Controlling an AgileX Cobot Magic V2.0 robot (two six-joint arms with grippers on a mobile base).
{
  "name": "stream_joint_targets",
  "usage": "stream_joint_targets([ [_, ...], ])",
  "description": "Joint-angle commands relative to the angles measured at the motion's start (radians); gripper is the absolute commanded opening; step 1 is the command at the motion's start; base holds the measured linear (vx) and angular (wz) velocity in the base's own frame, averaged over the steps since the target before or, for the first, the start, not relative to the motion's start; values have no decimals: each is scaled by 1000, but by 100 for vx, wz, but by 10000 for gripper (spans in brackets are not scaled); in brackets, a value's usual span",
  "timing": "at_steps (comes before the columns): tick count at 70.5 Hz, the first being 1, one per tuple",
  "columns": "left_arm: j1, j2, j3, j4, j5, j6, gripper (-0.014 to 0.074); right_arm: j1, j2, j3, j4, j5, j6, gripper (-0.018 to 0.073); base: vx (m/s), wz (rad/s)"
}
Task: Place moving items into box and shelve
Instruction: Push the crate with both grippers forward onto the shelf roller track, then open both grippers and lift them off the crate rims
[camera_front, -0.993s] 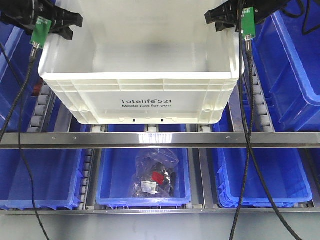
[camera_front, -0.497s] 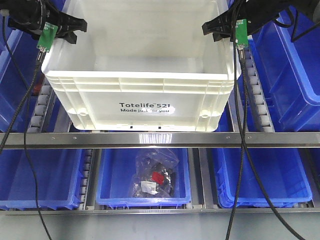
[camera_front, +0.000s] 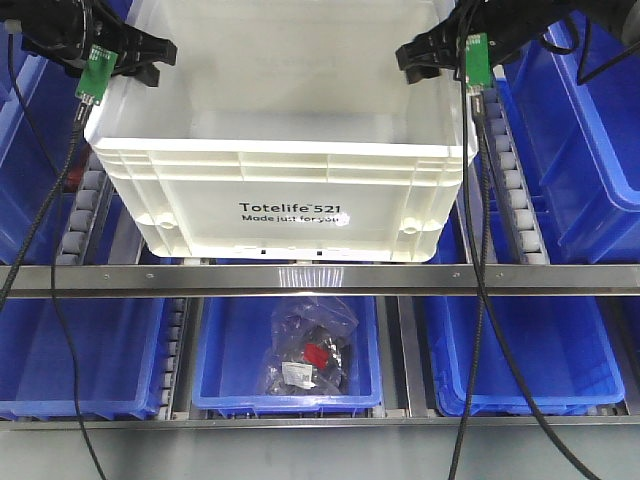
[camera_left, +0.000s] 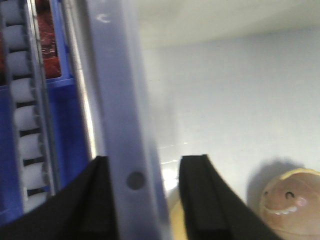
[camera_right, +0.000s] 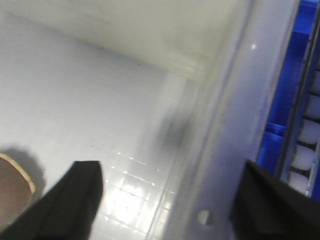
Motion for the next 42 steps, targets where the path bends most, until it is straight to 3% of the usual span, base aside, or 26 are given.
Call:
stream_joint_targets([
  [1, -27, -51, -32, -117, -71, 5, 473, 17, -63, -43, 68, -93, -21, 669, 0, 0],
  [12, -27, -77, -32, -102, -85, 6, 507, 16, -84, -45, 47, -94, -21, 708, 0, 0],
  [42, -27, -189, -33, -9, -63, 6, 504, 16, -192, -44, 21, 8, 5, 636, 0, 0],
])
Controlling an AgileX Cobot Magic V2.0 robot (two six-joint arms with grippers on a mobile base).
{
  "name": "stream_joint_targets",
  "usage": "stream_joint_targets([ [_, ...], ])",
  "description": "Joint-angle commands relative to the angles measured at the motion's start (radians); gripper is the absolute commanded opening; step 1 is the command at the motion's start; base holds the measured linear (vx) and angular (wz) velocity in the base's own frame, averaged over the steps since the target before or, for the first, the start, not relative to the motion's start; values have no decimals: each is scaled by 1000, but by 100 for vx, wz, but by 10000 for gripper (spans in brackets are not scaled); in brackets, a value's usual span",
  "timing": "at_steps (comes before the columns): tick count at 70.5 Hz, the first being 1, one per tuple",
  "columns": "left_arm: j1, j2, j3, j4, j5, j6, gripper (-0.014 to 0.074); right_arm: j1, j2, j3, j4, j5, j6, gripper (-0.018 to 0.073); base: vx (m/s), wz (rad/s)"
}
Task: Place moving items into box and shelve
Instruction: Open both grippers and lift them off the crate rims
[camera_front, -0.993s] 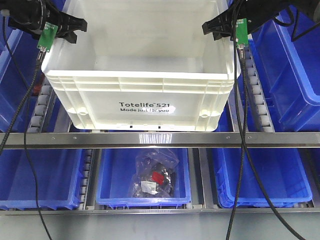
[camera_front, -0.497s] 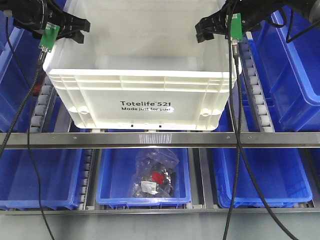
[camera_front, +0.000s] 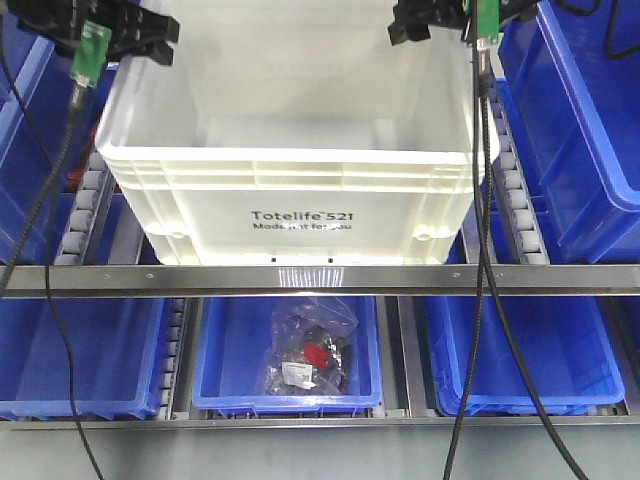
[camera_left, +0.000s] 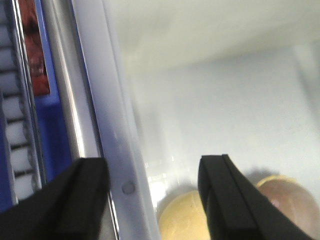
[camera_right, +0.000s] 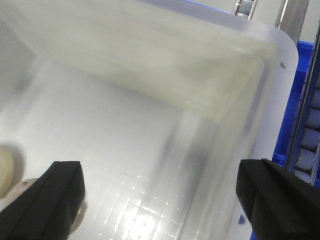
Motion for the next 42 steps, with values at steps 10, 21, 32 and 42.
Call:
stream_joint_targets([
  [10, -7, -114, -40, 4, -19, 2, 504, -3, -73, -33, 11, 28, 0, 585, 0, 0],
  [21, -7, -117, -39, -15, 73, 3, 504, -3, -74, -33, 13, 103, 4, 543, 0, 0],
  [32, -8, -122, -36, -33, 108, 7, 504, -2, -77, -32, 55, 131, 15, 533, 0, 0],
  [42, -8, -167, 43, -47, 86, 40, 504, -2, -95, -32, 115, 118, 4, 533, 0, 0],
])
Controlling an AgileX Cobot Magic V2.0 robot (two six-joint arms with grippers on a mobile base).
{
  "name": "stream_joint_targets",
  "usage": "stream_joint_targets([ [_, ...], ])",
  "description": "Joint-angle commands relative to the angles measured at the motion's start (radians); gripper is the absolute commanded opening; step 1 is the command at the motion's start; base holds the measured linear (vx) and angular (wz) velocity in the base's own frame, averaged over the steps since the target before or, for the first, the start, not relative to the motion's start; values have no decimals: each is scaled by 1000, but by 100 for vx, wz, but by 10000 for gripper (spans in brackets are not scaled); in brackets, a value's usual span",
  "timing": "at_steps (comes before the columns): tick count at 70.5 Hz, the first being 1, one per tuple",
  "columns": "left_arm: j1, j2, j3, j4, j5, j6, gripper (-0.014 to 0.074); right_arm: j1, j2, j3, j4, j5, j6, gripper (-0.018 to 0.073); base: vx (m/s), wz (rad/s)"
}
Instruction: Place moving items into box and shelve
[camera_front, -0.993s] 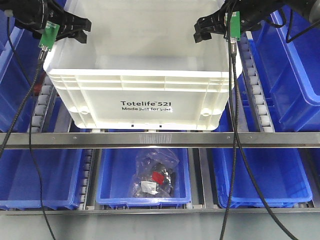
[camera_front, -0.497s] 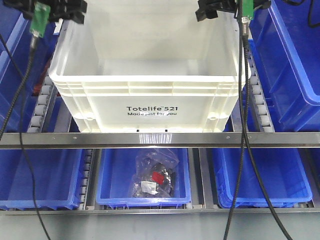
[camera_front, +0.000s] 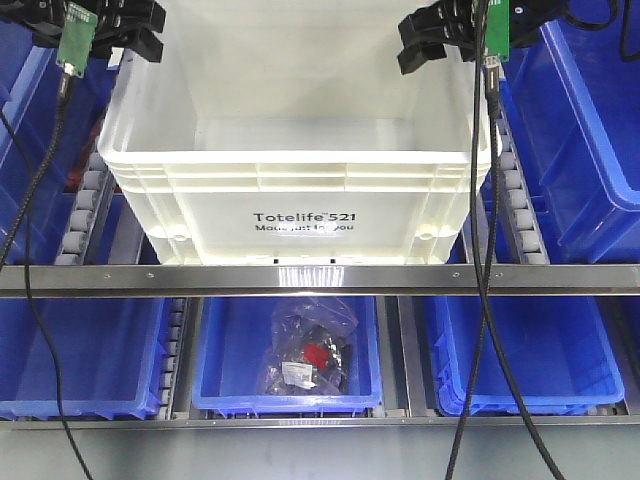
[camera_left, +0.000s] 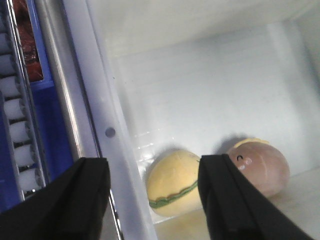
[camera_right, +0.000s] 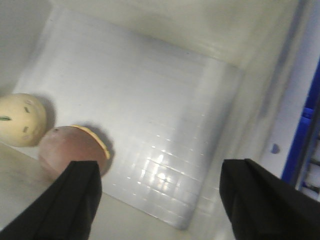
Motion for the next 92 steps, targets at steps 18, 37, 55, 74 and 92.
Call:
stream_joint_targets([
  [18, -6, -247, 351, -29, -261, 42, 504, -2, -104, 79, 73, -156, -3, 533, 0, 0],
  [37, -6, -435, 582, -28, -432, 76, 504, -2, -312, 426, 86, -489, -60, 533, 0, 0],
  [55, -6, -939, 1158, -29, -748, 145, 503, -2, -906, 1185, 86, -962, -190, 533, 0, 0],
  [74, -6, -1347, 1459, -69, -799, 135, 503, -2, -1358, 1534, 86, -988, -193, 533, 0, 0],
  [92, -6, -1365, 1632, -152, -1190, 135, 503, -2, -1333, 1709, 56, -1431, -193, 533, 0, 0],
])
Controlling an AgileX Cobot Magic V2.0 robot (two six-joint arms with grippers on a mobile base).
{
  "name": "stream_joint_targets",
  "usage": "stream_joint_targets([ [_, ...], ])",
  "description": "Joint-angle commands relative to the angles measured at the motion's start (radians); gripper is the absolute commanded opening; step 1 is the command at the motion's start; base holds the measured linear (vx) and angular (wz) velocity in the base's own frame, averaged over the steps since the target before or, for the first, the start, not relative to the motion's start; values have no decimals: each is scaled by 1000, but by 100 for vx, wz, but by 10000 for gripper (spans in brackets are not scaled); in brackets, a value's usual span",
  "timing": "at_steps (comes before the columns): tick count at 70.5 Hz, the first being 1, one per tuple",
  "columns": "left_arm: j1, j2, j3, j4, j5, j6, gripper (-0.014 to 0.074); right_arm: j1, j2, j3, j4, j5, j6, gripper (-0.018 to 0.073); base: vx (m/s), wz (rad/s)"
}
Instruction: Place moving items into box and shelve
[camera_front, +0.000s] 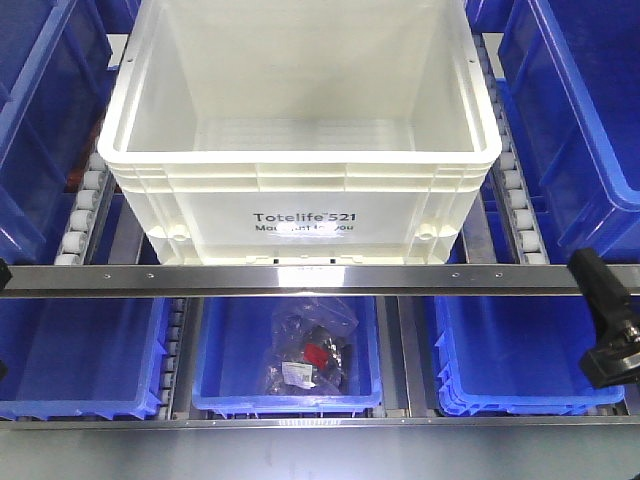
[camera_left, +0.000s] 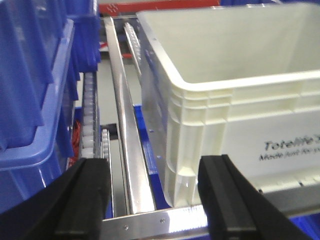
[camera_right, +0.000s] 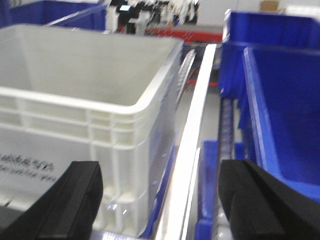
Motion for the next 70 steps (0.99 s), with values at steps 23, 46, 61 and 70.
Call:
stream_joint_targets([
  [23, -6, 43, 6, -83, -146, 1, 489, -2, 84, -17, -48, -240, -3, 514, 0, 0],
  [46, -6, 43, 6, -79, -144, 6, -28, -2, 84, -17, -46, -235, 1, -17, 0, 0],
  [61, -6, 43, 6, -80, -138, 6, -27, -2, 84, -17, -45, -228, 1, -16, 0, 0],
  [70, -6, 43, 6, -80, -138, 6, -27, -2, 84, -17, -45, -228, 1, -16, 0, 0],
])
